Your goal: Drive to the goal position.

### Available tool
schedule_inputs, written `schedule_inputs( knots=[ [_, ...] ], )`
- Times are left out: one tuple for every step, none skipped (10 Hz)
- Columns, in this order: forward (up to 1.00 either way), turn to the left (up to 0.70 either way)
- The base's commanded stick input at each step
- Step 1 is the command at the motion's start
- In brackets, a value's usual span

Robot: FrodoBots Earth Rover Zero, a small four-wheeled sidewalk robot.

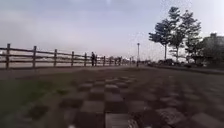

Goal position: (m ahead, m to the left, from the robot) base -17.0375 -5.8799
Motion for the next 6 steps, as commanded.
schedule_inputs(
  knots=[
    [1.0,0.09],
    [1.0,0.09],
    [1.0,0.09],
    [1.0,0.09],
    [1.0,0.09],
    [1.0,0.09]
  ],
)
